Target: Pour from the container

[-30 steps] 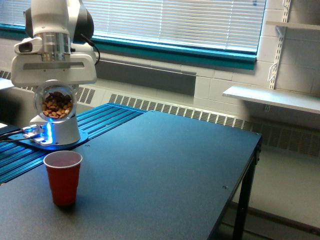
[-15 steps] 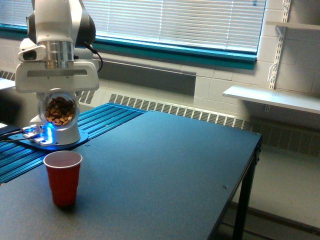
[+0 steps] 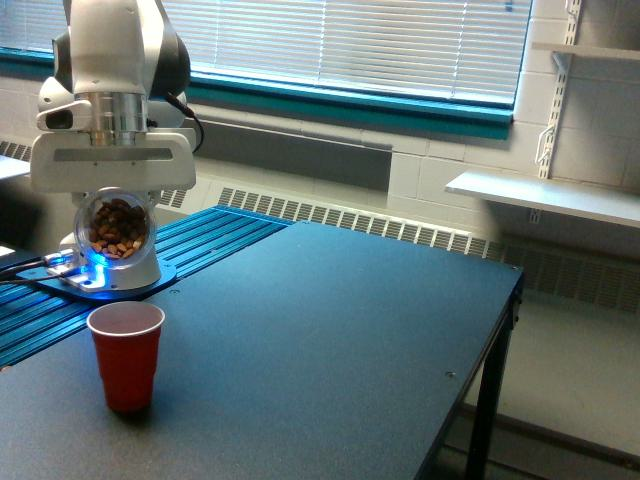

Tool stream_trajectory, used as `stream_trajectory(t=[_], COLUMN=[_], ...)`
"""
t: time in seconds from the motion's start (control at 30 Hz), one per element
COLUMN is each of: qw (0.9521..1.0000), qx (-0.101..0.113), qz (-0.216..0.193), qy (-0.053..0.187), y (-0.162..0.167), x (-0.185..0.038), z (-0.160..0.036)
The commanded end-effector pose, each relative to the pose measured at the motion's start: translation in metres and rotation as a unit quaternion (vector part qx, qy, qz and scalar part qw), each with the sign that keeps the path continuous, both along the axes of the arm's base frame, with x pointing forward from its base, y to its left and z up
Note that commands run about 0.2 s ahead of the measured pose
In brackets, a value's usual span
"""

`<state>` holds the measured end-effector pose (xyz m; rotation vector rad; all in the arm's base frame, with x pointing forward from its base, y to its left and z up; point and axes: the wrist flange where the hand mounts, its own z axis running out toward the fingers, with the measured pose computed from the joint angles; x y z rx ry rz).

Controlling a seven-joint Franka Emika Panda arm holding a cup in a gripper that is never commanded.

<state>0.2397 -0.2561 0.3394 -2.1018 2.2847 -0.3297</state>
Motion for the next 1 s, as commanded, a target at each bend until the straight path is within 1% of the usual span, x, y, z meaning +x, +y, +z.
stream_trajectory(t=[0.03, 1.0], qw=[0.9999, 0.9989], qx=[0.003, 0.019], qz=[-0.004, 0.003], qy=[0.009, 0.042], y=[0.002, 0.011], x=[0.000, 0.001], z=[-0.004, -0.026])
